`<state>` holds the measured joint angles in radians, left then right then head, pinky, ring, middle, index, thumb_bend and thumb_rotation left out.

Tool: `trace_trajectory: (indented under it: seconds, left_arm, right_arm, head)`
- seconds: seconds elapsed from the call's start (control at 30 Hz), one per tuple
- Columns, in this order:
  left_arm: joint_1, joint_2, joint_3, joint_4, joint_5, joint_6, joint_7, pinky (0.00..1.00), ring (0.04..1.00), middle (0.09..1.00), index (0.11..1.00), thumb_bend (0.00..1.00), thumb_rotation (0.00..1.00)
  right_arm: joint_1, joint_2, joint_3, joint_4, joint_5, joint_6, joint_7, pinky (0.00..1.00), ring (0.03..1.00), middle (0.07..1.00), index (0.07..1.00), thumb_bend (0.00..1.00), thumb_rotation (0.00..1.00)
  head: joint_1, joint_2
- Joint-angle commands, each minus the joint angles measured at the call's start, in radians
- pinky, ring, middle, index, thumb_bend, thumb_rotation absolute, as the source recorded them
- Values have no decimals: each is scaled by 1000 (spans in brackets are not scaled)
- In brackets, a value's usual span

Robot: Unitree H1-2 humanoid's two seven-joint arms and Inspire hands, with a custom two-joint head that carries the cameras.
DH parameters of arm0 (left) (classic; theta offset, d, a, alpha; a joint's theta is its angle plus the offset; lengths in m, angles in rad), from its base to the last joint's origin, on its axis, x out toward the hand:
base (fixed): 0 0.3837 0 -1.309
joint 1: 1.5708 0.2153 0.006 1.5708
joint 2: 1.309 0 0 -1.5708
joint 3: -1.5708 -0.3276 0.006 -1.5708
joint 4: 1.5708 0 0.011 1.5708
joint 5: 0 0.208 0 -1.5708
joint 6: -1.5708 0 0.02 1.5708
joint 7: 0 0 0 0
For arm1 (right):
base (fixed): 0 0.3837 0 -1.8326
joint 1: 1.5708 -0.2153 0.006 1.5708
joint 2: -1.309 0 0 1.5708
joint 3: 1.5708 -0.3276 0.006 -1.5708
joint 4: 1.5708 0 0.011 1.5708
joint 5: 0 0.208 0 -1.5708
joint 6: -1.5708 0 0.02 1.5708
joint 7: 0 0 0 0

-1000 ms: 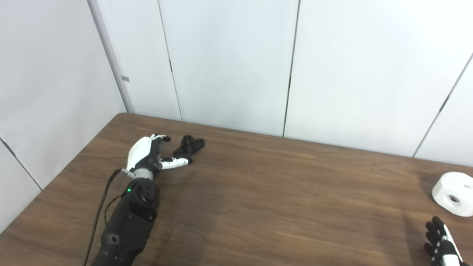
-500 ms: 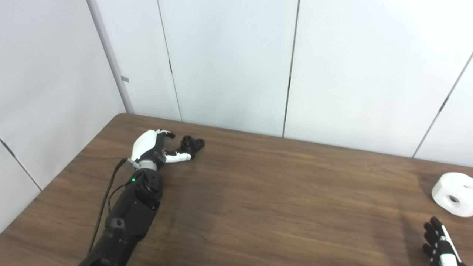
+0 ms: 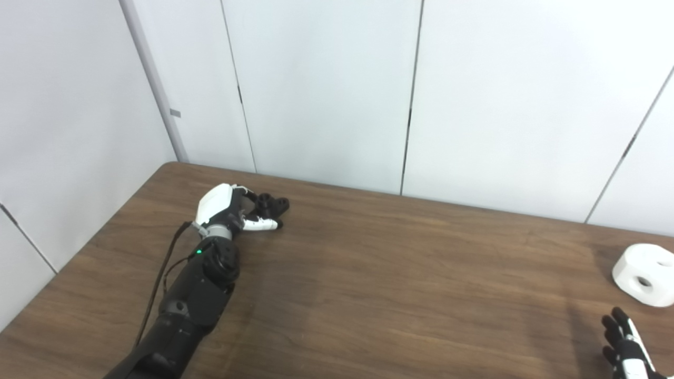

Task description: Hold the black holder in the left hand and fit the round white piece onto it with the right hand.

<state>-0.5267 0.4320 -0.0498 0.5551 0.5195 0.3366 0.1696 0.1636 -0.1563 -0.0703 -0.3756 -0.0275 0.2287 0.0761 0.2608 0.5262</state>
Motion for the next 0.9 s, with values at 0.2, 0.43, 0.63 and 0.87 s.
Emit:
trace_trajectory:
  seconds: [0.2,0.43,0.63,0.87]
  left_arm:
    - [-50,28,0,-7,5,3,37,1000,1000,936,691,890,266]
    - [-39,33,3,-33,9,43,33,1000,1000,924,673,895,247]
    - [-31,40,3,-41,8,59,29,1000,998,923,682,906,248]
    - [-20,43,1,-60,7,75,22,1000,993,917,684,898,221]
  right_arm:
    - [-12,-1,-6,-42,-5,-4,-9,1000,1000,979,1000,541,1000]
    - [-11,-9,-6,-51,-6,9,-4,1000,1000,979,1000,534,1000]
    - [-12,-13,-6,-50,-5,3,-2,1000,1000,977,1000,502,1000]
    - [-11,-17,-8,-48,-4,0,-1,1000,1000,972,1000,508,1000]
  head:
    - [2,8]
    - [7,19]
    - [9,25]
    - [13,29]
